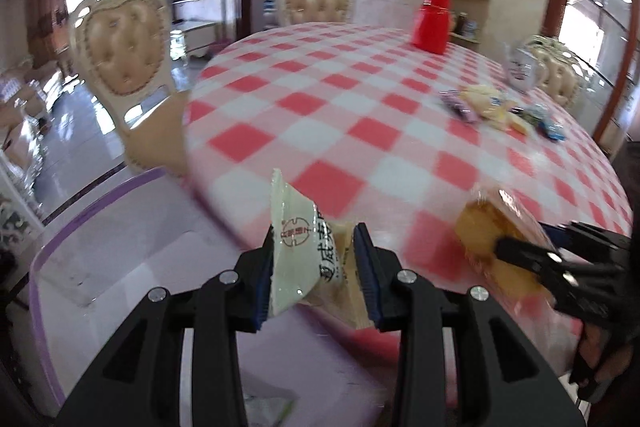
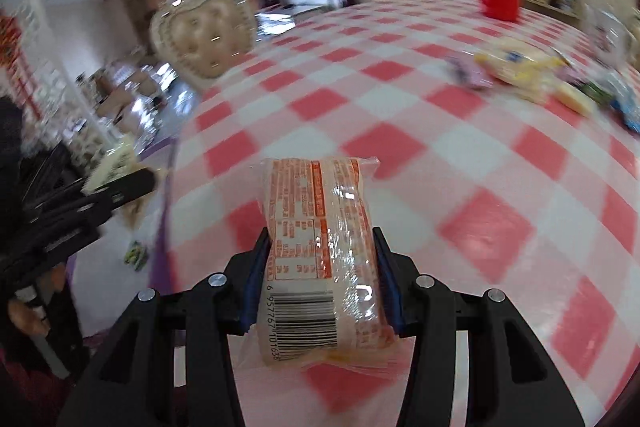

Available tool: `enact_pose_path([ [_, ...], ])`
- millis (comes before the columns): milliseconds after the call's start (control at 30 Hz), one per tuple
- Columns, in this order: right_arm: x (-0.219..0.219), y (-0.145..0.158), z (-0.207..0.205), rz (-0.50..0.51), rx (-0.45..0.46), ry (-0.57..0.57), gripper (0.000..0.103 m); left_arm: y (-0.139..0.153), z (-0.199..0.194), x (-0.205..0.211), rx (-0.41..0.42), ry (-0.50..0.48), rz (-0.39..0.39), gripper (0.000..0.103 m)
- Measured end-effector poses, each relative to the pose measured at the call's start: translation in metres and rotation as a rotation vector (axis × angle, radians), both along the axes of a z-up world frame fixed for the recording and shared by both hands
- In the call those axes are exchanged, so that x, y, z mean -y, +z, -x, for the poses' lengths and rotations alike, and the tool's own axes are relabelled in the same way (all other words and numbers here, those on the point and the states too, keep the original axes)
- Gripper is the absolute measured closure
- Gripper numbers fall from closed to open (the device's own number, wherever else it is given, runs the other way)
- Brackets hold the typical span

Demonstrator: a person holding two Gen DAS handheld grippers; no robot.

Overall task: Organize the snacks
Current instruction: 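Carry the cake loaf and bun pack into the clear box and release both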

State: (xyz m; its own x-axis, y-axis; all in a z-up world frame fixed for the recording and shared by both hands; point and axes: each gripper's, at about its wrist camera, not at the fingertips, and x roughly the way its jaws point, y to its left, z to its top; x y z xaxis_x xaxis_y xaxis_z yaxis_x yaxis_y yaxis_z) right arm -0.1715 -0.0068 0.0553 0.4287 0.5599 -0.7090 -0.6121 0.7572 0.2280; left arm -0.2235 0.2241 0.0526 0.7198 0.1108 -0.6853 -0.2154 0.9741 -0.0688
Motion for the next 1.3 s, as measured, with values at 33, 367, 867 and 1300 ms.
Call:
enact_pose_path([
  [33,-0.011,0.003,0.006,0.007,0.012,0.027,0.056,-0.002,0.002,-0.012,-0.004,0.028,0.004,0.066],
  [367,-0.113,0.021,0.056,0.103,0.140,0.252,0.073,-0.008,0.018,-0.094,-0.013,0.205,0.008,0.066],
  [867,-0.147,-0.019,0.066,0.315,0.136,0.341,0.053,-0.031,0.026,-0.133,-0.057,0.251,0.072,0.064],
  [1300,-0.211,0.014,0.089,0.209,0.097,0.490,0.015,-0.037,0.037,-0.164,-0.231,0.328,-0.049,0.021],
])
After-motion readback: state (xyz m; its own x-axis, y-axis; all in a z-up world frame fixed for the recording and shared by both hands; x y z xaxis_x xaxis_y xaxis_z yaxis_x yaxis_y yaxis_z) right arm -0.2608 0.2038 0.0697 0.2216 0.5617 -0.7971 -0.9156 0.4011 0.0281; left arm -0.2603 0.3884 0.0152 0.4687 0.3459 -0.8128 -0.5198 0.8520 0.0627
